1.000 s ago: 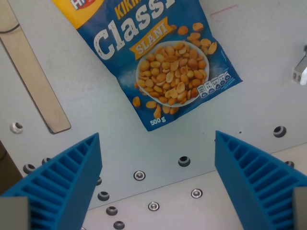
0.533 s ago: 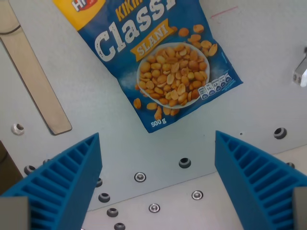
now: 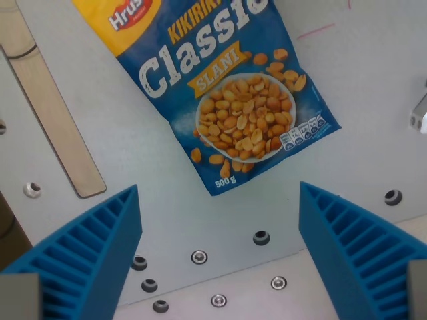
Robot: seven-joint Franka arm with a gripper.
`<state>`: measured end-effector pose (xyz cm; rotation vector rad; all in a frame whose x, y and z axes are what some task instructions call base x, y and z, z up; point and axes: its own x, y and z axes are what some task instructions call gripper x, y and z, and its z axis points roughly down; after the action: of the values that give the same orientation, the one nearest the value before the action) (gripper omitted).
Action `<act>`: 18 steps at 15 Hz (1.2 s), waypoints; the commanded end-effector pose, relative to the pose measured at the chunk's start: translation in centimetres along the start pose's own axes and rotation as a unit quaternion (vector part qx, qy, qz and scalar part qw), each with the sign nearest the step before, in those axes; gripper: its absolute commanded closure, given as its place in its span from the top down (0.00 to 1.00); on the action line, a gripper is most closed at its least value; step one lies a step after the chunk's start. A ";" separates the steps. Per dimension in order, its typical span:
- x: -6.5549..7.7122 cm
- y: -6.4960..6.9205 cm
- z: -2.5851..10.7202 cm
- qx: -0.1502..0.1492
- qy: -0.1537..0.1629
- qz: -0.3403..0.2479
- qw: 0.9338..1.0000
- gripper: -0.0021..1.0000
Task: Rotate around gripper positive y
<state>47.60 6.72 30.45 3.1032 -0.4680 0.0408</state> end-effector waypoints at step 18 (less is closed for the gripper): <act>-0.7 0.3 0.1 -0.005 0.203 0.001 0.979 1.00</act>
<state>48.54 6.63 30.23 3.0900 -0.4392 0.2339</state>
